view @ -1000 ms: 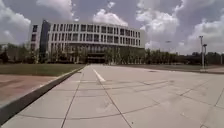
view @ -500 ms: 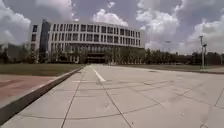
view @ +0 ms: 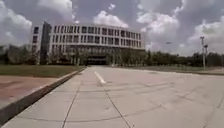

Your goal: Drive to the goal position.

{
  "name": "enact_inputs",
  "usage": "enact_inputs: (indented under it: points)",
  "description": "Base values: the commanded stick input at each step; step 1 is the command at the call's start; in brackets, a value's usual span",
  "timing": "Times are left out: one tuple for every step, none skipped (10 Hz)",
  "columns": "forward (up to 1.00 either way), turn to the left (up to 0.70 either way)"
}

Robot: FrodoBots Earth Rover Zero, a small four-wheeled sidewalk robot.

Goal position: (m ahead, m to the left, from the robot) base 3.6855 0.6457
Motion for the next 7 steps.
enact_inputs:
  points:
    - [0.70, 0.02]
    - [0.70, 0.02]
    - [0.70, 0.02]
    - [0.70, 0.02]
    - [0.52, 0.01]
    - [0.00, 0.00]
    - [0.00, 0.00]
